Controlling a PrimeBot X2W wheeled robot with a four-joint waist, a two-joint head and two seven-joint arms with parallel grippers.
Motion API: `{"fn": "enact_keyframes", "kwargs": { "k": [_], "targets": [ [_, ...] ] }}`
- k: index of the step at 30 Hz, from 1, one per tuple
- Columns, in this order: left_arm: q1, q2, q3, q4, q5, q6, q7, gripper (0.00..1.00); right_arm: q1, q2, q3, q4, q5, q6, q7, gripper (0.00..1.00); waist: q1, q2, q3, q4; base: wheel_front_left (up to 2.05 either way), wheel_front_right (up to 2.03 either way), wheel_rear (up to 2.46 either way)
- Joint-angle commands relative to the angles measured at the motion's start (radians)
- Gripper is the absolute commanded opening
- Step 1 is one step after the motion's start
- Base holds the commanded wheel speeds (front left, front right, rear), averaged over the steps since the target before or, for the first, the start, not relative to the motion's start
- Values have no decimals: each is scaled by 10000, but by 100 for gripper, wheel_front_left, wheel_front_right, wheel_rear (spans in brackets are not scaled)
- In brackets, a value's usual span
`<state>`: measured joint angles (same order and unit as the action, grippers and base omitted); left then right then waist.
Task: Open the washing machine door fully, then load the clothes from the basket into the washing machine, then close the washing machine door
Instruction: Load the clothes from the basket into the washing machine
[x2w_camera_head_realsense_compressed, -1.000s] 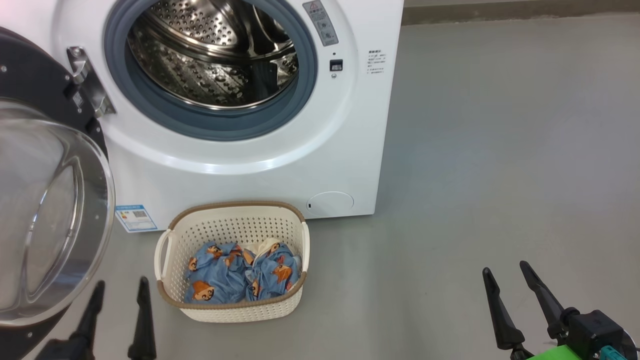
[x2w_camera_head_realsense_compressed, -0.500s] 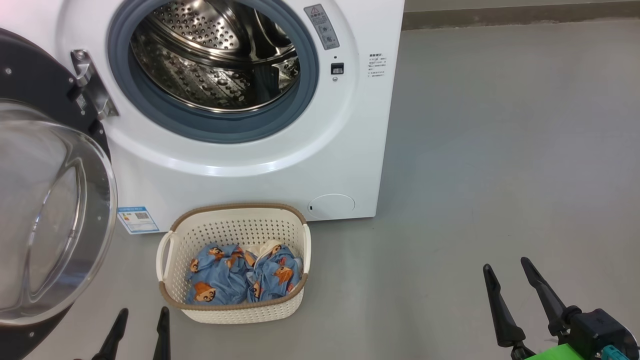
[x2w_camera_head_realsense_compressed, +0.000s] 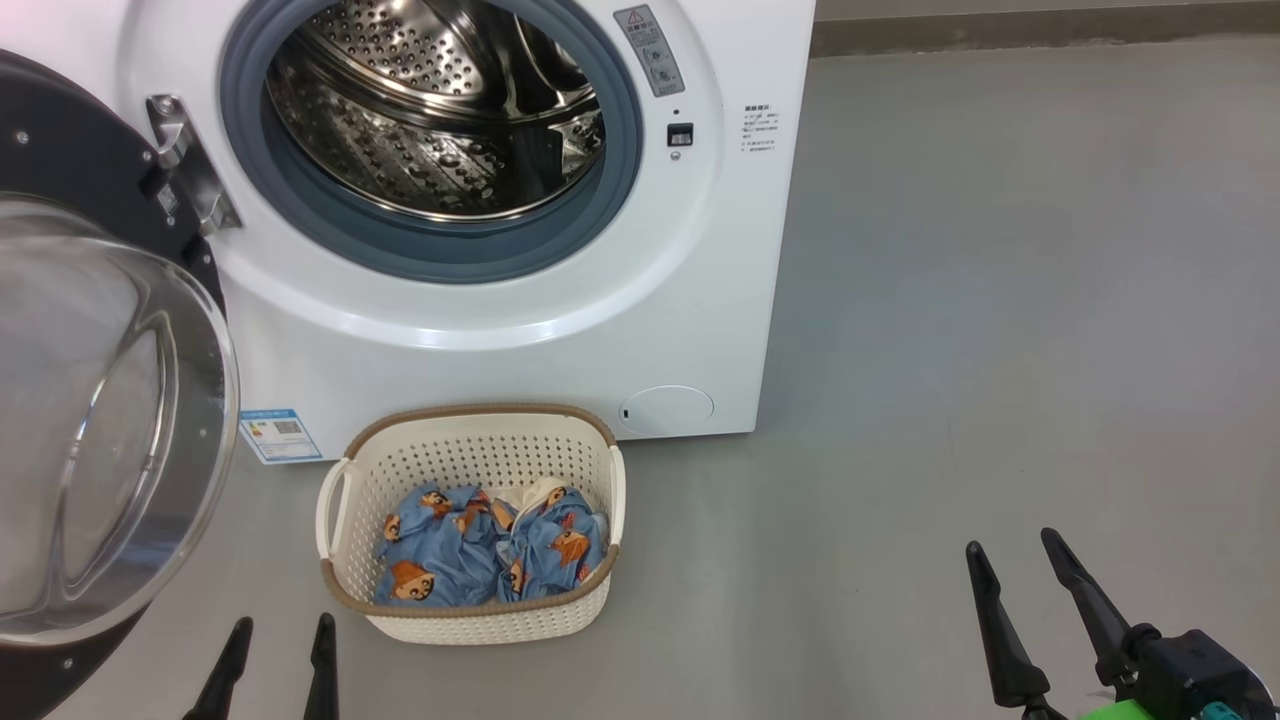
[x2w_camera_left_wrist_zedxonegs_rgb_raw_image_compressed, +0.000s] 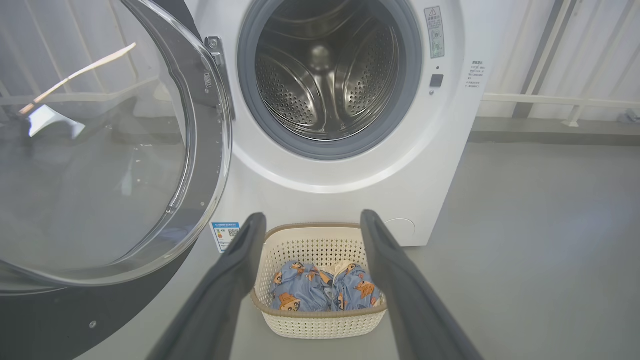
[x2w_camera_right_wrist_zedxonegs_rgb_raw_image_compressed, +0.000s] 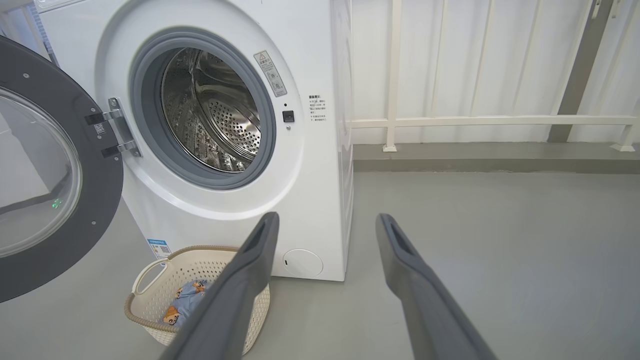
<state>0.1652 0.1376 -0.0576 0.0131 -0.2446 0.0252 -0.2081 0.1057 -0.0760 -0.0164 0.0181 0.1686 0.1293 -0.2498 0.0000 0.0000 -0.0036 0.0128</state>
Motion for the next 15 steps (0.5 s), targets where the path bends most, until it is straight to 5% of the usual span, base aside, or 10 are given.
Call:
{"fn": "enact_keyframes", "kwargs": {
  "k": [1,15],
  "targets": [
    [-261,127,316,-223,-34,74,-135,100,-148,-73,186,-253,-104,14,-120,100,0,0,-2,9,0,0,0],
    [-296,205,231,-239,-35,181,-133,100,-117,-106,169,-212,-94,14,-120,100,0,0,44,95,0,0,0]
  ]
}}
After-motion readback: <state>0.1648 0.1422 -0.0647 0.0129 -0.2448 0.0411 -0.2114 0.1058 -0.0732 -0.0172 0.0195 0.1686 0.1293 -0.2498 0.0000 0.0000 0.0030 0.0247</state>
